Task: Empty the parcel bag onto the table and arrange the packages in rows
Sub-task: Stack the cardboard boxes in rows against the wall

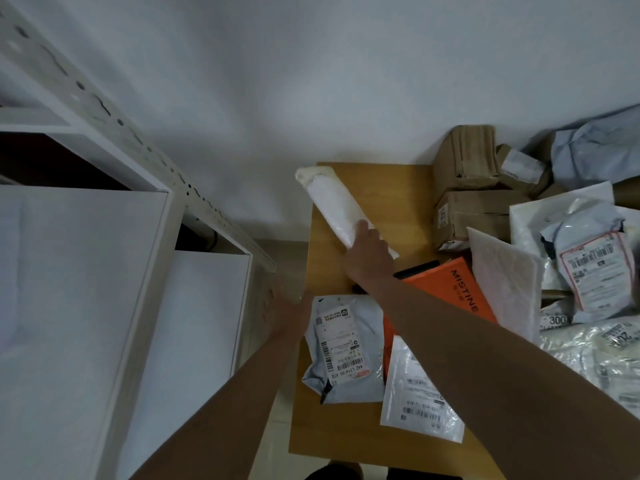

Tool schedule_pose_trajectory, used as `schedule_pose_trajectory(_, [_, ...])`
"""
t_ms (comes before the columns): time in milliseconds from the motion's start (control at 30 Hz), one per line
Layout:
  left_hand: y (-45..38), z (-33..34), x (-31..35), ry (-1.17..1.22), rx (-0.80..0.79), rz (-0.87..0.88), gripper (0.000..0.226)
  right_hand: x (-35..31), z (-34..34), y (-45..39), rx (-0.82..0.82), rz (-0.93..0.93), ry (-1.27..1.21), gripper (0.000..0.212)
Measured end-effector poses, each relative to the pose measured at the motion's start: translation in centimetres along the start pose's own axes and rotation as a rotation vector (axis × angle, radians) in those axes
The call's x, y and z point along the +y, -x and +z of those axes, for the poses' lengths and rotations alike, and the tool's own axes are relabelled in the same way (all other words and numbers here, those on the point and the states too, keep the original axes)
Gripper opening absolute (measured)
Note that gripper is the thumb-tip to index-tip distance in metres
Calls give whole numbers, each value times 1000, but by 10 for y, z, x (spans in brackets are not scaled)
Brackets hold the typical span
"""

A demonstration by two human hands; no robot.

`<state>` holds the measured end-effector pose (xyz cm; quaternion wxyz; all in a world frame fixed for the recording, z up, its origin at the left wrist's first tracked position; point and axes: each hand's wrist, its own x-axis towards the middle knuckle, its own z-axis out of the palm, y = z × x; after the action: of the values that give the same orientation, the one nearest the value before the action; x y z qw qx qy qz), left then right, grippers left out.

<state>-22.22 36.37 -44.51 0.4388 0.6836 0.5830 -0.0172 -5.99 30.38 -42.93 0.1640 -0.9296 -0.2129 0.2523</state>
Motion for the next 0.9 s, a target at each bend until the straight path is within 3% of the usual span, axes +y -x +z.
schedule_pose_trajectory(133, [1,-10,42,118,80,110,68,18,-53,20,33,-17,-299,41])
schedule_pose_trajectory(300, [-2,-20,71,216,79,93,82,67,-94,58,-282,181,-570,21])
schedule_pose_trajectory(367, [0,-18,78,250,-11,81,82,87,-101,69,-308,293,-586,26])
schedule_pose_trajectory(467, [9,-8,82,275,-204,69,73,107,-102,77,-418,370,-409,25])
schedule_pose_trajectory(533, [17,0,74,271,-274,68,69,118,-100,83,-338,281,-217,20])
schedule_pose_trajectory(600, [27,6,61,189,-270,81,64,126,-95,98,-118,184,-91,32])
schedule_pose_trajectory(700, [40,12,40,-73,-134,180,48,134,-83,129,190,106,23,52])
schedule_pose_trajectory(800, [38,16,23,-185,-53,225,58,139,-64,153,296,88,175,58])
schedule_pose_trajectory(900, [31,26,16,-292,-37,275,69,146,-55,174,362,95,166,59])
